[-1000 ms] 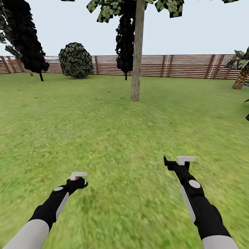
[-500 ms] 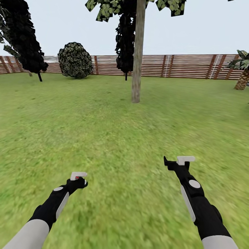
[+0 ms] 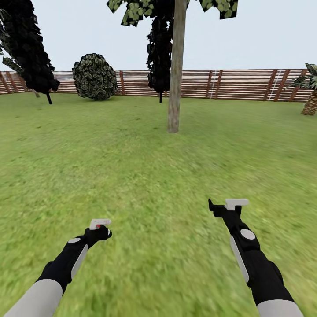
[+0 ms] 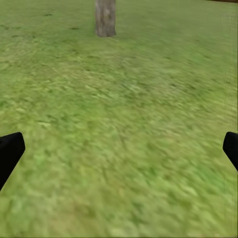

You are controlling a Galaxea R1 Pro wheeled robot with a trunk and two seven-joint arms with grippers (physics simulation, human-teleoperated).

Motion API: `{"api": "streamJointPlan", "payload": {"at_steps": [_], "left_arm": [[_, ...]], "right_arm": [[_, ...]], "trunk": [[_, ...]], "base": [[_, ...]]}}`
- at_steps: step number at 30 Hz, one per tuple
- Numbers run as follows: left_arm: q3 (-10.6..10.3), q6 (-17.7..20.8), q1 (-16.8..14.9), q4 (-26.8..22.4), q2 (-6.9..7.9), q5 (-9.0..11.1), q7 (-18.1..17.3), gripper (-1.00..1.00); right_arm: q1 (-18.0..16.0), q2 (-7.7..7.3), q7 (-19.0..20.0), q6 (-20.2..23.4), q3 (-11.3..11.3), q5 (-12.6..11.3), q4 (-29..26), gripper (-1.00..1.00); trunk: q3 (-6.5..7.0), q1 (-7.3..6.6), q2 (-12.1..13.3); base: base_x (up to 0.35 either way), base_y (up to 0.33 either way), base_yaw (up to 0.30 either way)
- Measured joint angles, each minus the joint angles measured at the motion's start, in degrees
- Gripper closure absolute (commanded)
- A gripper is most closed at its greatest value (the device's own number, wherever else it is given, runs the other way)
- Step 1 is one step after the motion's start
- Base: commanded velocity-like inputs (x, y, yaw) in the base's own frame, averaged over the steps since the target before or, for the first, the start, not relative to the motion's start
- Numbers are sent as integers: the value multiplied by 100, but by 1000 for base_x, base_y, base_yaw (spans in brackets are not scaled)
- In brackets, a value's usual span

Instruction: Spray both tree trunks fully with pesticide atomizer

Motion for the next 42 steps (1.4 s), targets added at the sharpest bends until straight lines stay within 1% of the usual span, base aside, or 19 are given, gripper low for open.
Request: {"api": "streamJointPlan", "payload": {"at_steps": [31, 36, 42], "left_arm": [[0, 0, 0, 0, 0, 0, 0, 100], [0, 0, 0, 0, 0, 0, 0, 100], [0, 0, 0, 0, 0, -1, 0, 100]], "right_arm": [[0, 0, 7, 0, 1, -9, -47, -100], [0, 0, 7, 0, 1, -9, -37, -100], [0, 0, 7, 0, 0, -9, -35, -100]], "trunk": [[0, 0, 0], [0, 0, 0], [0, 0, 0]], "base": [[340, 0, -2], [340, 0, -119], [340, 0, -246]]}}
